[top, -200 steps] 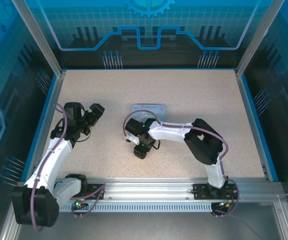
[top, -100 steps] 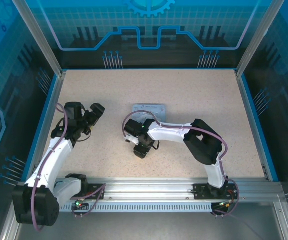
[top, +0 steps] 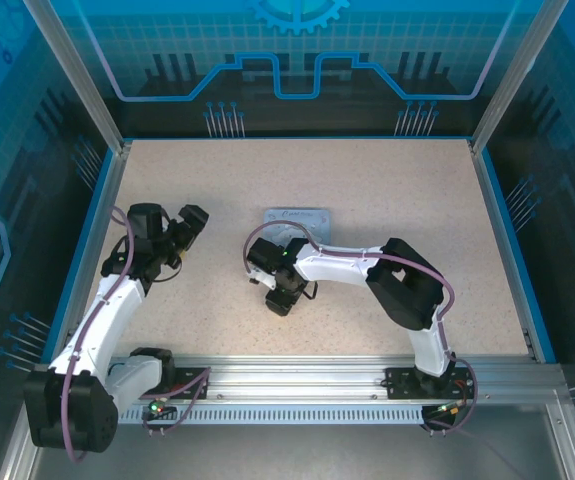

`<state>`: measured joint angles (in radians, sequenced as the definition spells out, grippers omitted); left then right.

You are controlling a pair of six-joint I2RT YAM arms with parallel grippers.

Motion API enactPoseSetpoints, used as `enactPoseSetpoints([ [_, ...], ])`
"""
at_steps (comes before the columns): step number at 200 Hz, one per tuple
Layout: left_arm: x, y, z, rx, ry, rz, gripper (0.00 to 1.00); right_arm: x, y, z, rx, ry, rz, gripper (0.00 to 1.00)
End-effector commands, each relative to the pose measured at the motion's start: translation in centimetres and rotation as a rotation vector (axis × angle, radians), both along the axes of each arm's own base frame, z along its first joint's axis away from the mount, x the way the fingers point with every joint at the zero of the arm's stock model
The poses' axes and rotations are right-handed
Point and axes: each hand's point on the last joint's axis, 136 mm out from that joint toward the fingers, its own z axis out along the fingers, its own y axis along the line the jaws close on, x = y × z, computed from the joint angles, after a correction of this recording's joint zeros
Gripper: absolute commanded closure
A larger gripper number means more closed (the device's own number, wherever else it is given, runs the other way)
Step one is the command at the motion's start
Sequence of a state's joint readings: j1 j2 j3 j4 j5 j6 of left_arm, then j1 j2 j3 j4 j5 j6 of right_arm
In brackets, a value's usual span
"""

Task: Unlock the padlock with the key

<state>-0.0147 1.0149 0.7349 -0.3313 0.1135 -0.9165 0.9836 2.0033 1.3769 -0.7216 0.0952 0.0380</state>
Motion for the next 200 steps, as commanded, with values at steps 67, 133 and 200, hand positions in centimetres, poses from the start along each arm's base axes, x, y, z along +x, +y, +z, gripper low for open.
enactPoseSetpoints([
  [67, 0.2, -0.6, -0.2, -0.043, 0.016, -0.025, 0.01, -0.4, 1.9, -1.5, 0.035, 0.010, 0.012, 0.70],
  [133, 0.4, -1.8, -0.6, -0.130, 0.027, -0.050, 0.01, -1.8, -0.5, -1.7, 0.012, 0.031, -0.049, 0.91],
  [200, 0.2, -4.8, -2.7, -0.201, 0.126, -0.172, 0.01, -3.1, -3.2, -0.2, 0.085, 0.077, -0.229, 1.00],
])
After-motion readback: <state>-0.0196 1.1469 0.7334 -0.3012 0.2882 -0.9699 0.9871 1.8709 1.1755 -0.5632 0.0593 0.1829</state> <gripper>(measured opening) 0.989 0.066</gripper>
